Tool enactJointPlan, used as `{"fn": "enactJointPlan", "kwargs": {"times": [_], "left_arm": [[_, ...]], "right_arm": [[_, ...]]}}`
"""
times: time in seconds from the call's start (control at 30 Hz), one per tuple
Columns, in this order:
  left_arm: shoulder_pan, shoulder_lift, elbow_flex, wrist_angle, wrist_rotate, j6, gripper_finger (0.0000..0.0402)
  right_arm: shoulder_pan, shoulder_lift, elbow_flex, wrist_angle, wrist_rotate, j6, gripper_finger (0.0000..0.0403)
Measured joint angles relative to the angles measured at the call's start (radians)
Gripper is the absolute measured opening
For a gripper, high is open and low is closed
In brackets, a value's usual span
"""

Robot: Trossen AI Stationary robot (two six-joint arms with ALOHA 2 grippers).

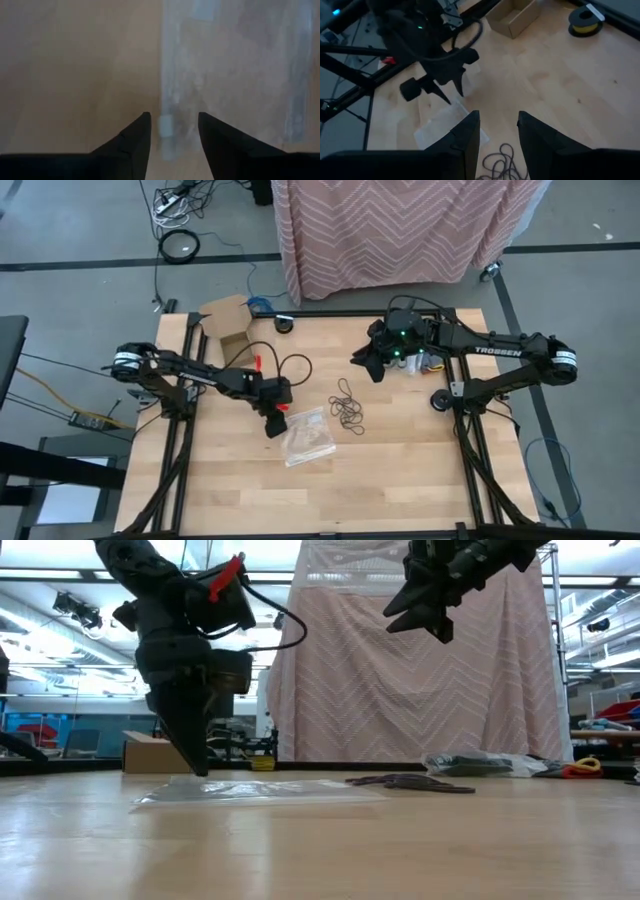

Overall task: Sort rubber bands
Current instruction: Open the transparent zip bag

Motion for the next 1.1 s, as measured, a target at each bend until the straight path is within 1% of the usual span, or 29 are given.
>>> {"fn": "enactJointPlan", "kwargs": {"times": [0.07, 0.13, 0.23, 0.3, 0.37, 0.4, 0.47, 0.5, 0.53, 0.63, 0.77, 0.97, 1.1], "left_arm": [[-0.025, 0.037, 0.001, 0.029, -0.001, -0.01, 0.0172], [-0.048, 0.075, 0.006, 0.037, -0.024, -0.049, 0.0172], [-0.072, 0.113, 0.012, 0.035, -0.076, -0.113, 0.0172], [-0.085, 0.116, 0.013, 0.033, -0.134, -0.157, 0.0165], [-0.089, 0.115, 0.012, 0.031, -0.173, -0.185, 0.0137], [-0.088, 0.111, 0.01, 0.029, -0.179, -0.188, 0.0113], [-0.086, 0.111, 0.01, 0.021, -0.191, -0.191, 0.0046], [-0.085, 0.111, 0.014, 0.02, -0.191, -0.191, 0.0026], [-0.084, 0.113, 0.019, 0.026, -0.194, -0.191, 0.0018], [-0.08, 0.117, 0.032, 0.038, -0.174, -0.191, 0.0006], [-0.061, 0.086, 0.054, 0.033, -0.148, -0.169, 0.0003], [0.002, 0.029, 0.099, 0.035, -0.143, -0.083, 0.0002], [0.051, 0.001, 0.139, 0.033, -0.122, -0.012, 0.0001]], "right_arm": [[0.0, 0.0, 0.0, -0.008, 0.0, -0.007, 0.0124], [-0.001, 0.0, 0.0, -0.015, 0.0, -0.009, 0.0124], [-0.001, 0.0, 0.0, -0.021, -0.004, -0.01, 0.0124], [-0.003, 0.0, 0.0, -0.024, -0.014, -0.01, 0.0124], [-0.004, 0.0, 0.0, -0.03, -0.018, -0.01, 0.0124], [-0.004, 0.0, 0.0, -0.032, -0.019, -0.01, 0.0124], [-0.006, 0.0, 0.0, -0.039, -0.023, -0.01, 0.0124], [-0.006, 0.0, 0.0, -0.044, -0.026, -0.01, 0.0124], [-0.006, 0.0, 0.0, -0.048, -0.028, -0.01, 0.0124], [-0.006, 0.0, 0.0, -0.053, -0.045, -0.015, 0.0124], [-0.007, 0.0, 0.0, -0.054, -0.068, -0.032, 0.0124], [-0.007, 0.0, -0.001, -0.054, -0.078, -0.066, 0.0124], [-0.017, 0.0, -0.001, -0.054, -0.131, -0.096, 0.0124]]}}
